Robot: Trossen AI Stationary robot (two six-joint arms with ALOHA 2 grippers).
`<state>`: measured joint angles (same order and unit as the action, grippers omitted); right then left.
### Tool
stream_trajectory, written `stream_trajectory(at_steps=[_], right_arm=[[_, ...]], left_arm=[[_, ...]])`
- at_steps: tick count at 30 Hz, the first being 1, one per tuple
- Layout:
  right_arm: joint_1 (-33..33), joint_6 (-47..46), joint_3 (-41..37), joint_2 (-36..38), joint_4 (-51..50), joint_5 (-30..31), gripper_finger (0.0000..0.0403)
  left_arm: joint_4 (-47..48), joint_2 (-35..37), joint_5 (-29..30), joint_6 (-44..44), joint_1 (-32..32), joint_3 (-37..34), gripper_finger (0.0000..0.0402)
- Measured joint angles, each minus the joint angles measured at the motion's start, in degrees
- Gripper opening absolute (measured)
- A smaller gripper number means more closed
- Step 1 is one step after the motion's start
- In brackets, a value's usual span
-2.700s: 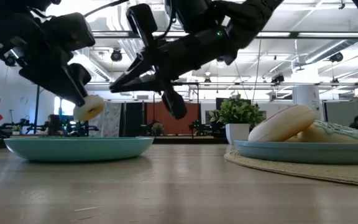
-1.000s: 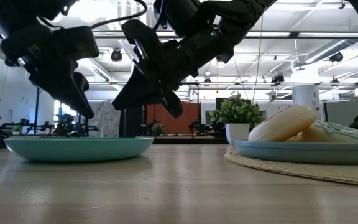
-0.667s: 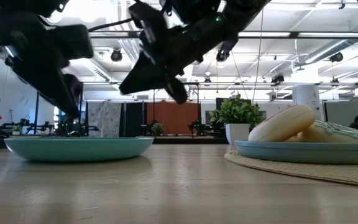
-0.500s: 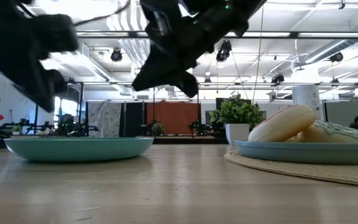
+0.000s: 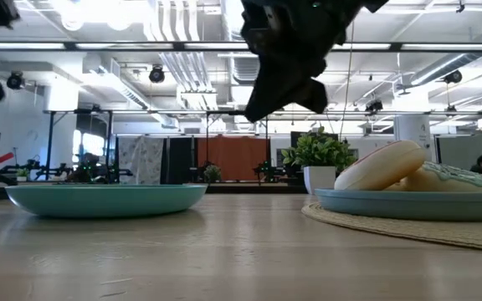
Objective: Pick & Place donuts
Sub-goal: Put the small red donut on the blue plate
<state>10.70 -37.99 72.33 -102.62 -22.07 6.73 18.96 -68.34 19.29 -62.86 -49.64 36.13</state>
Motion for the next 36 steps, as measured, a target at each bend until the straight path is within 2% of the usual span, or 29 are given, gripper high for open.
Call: stream_trajectory(at_steps=[4,11,20,30,36], right_arm=[[0.2,-3.0,-2.7,2.0,-1.8,2.5,0.0034],[0.2,0.4,-5.5,3.4,-1.8,6.5,0.0092],[2.3,5.2,-6.7,3.5,-1.6,7.0,0.0144],[3.7,12.0,-7.2,3.7,-1.7,7.9,0.0159],[3.7,15.4,-7.2,3.7,-1.7,8.3,0.0160]], left_arm=[[0.6,-4.7,1.3,-4.9,-3.0,3.9,0.0126],[1.9,-13.0,-2.2,-20.7,-3.1,8.1,0.0133],[15.2,-22.6,-3.8,-17.4,-3.0,20.0,0.0124],[14.8,-25.0,-6.6,-22.6,-3.0,20.3,0.0124],[9.9,-25.7,-6.9,-25.3,-2.8,17.9,0.0124]])
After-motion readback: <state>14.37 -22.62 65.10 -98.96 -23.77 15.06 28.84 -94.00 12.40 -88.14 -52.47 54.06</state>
